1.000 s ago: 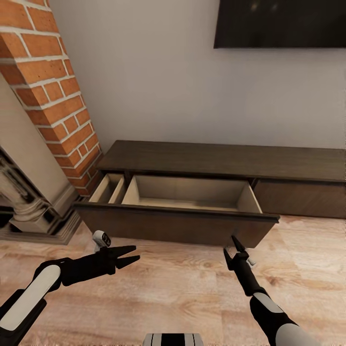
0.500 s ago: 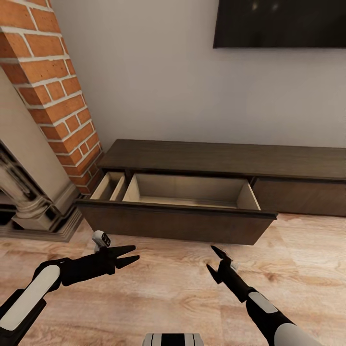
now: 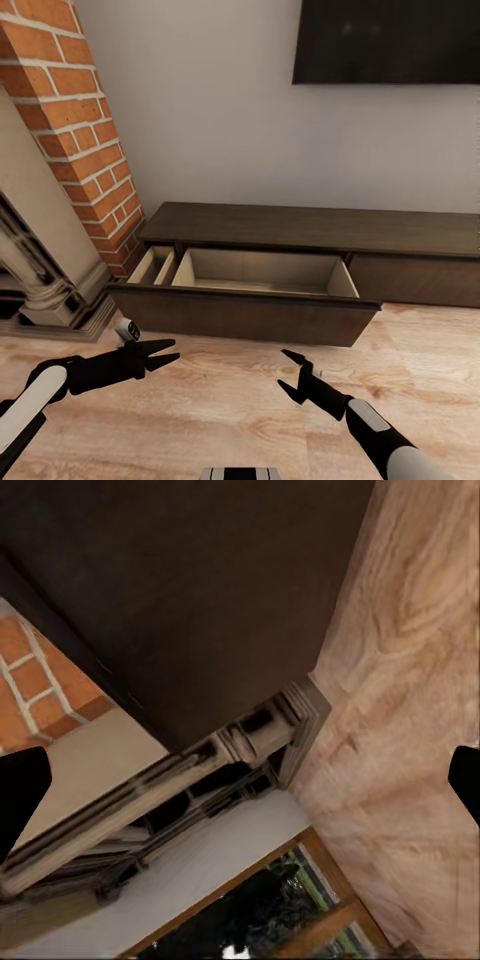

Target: Place each of the two pumpkins and all three candles from the living room inside a cabinet in the living room (use any cabinet), then make sure every cabinet is closed, and position the cauldron so it is next to a table in the living room.

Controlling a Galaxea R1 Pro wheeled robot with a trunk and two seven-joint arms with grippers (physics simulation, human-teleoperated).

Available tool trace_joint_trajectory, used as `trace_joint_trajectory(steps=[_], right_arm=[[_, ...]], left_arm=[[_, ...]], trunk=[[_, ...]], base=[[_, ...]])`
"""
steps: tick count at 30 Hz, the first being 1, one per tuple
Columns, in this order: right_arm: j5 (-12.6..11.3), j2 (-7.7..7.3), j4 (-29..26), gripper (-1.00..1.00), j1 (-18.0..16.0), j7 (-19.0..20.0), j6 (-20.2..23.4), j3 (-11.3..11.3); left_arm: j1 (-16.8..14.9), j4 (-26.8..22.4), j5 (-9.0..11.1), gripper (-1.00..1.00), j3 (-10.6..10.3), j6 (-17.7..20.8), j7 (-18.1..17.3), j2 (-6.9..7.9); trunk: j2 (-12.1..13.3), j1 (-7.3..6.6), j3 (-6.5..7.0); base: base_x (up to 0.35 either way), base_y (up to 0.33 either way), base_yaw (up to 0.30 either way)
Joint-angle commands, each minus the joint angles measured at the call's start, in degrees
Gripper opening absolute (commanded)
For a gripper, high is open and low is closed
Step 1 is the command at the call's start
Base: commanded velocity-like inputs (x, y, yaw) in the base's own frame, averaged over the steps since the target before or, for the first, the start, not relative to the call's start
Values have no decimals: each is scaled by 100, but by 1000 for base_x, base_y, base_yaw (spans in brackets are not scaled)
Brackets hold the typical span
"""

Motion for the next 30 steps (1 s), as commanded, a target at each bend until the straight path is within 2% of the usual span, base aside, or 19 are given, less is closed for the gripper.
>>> trace_joint_trajectory(steps=[1,5,8,14,22,30], right_arm=[[113,-79,-12,100,0,75,13,156],[467,-379,26,100,35,440,108,419],[741,-483,52,100,163,682,129,465],[825,-503,321,100,222,772,153,471],[852,-503,1031,100,225,783,161,472],[853,-503,1132,100,225,785,163,476]], left_arm=[[-5,3,-4,100,1,12,-15,29],[-5,3,0,100,20,13,3,79],[-5,0,3,100,23,12,11,83],[-5,-5,9,100,17,11,15,82],[-5,-28,9,100,10,13,16,83],[-5,-47,9,100,10,18,16,84]], trunk=[[0,-3,19],[5,-14,107],[9,-21,174],[17,-37,307],[28,-57,484],[39,-78,661]], base=[[0,0,0],[0,0,0],[0,0,0],[0,0,0],[0,0,0],[0,0,0]])
